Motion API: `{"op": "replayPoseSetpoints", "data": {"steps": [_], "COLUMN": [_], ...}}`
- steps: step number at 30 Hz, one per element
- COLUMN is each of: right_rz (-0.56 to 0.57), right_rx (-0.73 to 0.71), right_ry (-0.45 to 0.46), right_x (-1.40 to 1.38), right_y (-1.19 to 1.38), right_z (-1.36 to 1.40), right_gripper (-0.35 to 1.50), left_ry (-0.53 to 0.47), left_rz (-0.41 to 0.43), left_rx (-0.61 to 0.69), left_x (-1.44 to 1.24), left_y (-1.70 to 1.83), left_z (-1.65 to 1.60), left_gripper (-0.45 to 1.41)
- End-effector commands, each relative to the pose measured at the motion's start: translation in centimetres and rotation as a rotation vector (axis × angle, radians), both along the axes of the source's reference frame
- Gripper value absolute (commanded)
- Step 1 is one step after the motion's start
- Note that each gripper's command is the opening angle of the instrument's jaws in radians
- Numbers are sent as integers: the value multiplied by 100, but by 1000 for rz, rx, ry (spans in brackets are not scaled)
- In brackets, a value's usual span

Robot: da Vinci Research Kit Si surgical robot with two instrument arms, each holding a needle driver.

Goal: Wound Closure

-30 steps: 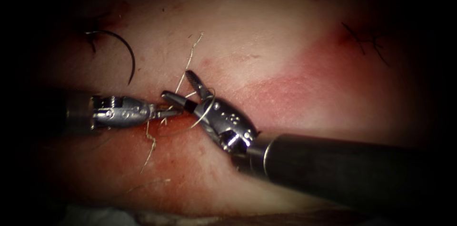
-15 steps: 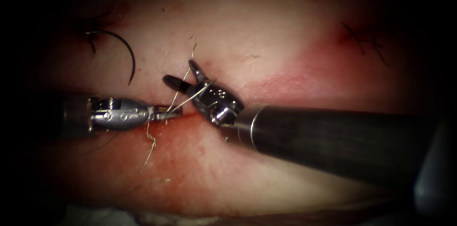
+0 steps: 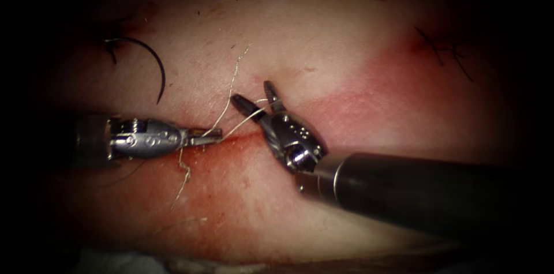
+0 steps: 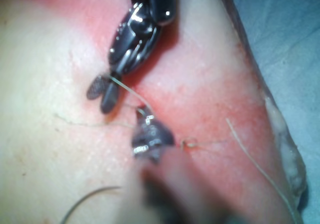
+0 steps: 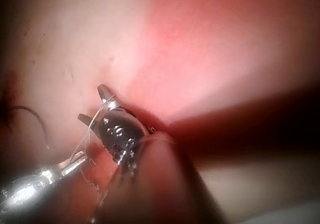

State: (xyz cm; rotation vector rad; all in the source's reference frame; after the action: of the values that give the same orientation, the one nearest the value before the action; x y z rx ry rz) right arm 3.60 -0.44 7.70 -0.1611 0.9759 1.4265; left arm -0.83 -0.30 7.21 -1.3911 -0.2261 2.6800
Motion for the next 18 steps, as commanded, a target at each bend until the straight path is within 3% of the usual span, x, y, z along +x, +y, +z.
{"op": "replayPoseSetpoints", "data": {"steps": [1,11,18], "right_rz": [-20,-47,-74], "right_rx": [11,106,121], "right_ry": [16,67,115], "right_x": [26,61,76], "right_y": [2,3,-3], "right_z": [15,65,71], "right_gripper": [131,131,120], "left_ry": [-1,-1,-1], "left_rz": [2,4,4], "left_rx": [1,-6,-7], "left_x": [-4,6,7], "left_y": [-7,-11,-12], "left_z": [7,5,5], "left_gripper": [-45,-45,-45]}}
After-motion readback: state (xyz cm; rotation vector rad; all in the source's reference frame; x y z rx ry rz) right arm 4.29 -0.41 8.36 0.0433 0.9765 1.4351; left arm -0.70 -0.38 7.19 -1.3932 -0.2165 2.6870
